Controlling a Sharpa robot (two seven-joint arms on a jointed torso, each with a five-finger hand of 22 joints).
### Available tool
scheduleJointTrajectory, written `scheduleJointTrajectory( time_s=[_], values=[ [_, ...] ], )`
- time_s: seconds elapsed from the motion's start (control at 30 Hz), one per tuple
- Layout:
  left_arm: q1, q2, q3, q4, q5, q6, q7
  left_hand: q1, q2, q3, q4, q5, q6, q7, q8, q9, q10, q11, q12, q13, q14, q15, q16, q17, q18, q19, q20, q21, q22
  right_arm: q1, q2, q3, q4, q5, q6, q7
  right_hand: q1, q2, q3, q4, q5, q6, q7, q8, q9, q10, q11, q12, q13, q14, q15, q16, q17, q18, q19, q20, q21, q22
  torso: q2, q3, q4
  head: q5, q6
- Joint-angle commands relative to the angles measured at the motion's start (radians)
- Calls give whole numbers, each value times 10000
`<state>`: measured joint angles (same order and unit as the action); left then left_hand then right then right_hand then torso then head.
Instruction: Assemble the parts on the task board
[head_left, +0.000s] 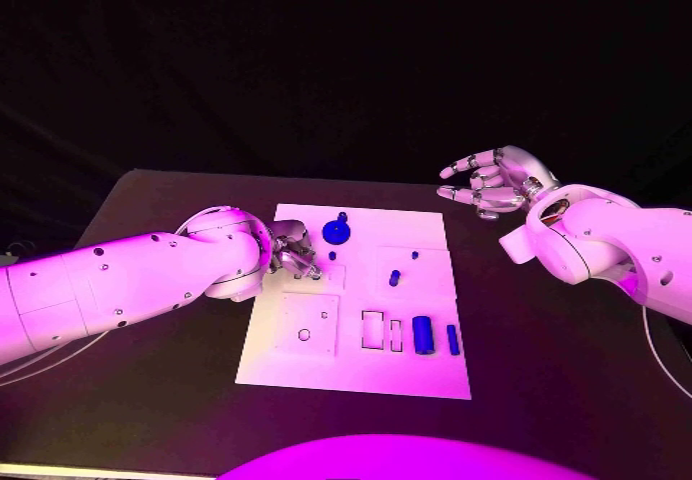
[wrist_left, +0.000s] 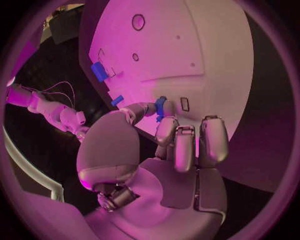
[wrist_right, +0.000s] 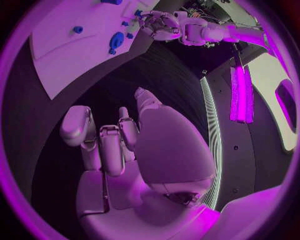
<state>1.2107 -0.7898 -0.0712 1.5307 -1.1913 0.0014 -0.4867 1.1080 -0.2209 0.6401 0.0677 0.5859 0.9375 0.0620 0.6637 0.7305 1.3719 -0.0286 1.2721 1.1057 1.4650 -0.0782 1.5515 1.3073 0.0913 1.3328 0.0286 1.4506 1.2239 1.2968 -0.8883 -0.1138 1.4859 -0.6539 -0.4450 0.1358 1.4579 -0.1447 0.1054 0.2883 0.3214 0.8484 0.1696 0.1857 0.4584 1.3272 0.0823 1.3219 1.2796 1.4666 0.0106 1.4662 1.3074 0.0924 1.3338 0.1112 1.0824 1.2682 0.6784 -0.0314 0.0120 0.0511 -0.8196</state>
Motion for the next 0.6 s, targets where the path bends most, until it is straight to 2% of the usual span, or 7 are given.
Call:
scheduleJointTrajectory(
  time_s=[0.03,0.2,0.6],
  values=[
    [-35,17,-30,12,117,316,21,250,176,1093,-1153,59,144,-136,-29,19,-63,22,-56,-3,912,-9,-34,2097,-185,32,60,-51,1,-6,-1,2,5,-73,30,86,-83,-12,57,8,56,-75,-21,57,-12,-23,-8,-44,-8,459,-48,-45,237,126,-57,-6,-59,-9,4,-3,-2,1,0],
    [-36,24,-30,0,196,231,-1,250,163,995,-1059,85,190,-136,-41,-35,12,30,13,116,917,-1,-27,2115,-194,59,69,-42,39,-6,-3,2,6,-69,28,85,-83,-12,57,8,56,-75,-21,57,-12,-23,-8,-44,-8,459,-48,-45,237,126,-57,-6,-59,-9,8,-5,1,-4,1],
    [-36,56,-31,-46,227,74,-40,31,106,522,-486,74,254,-249,-59,-199,96,-44,29,192,917,-53,-29,2111,-200,92,71,-68,66,-6,-6,2,11,-68,15,81,-123,-10,69,7,64,-86,-22,73,-15,-32,-9,-57,-25,456,-50,-57,220,127,-56,-8,-77,-15,7,-3,-6,-3,7]
  ],
)
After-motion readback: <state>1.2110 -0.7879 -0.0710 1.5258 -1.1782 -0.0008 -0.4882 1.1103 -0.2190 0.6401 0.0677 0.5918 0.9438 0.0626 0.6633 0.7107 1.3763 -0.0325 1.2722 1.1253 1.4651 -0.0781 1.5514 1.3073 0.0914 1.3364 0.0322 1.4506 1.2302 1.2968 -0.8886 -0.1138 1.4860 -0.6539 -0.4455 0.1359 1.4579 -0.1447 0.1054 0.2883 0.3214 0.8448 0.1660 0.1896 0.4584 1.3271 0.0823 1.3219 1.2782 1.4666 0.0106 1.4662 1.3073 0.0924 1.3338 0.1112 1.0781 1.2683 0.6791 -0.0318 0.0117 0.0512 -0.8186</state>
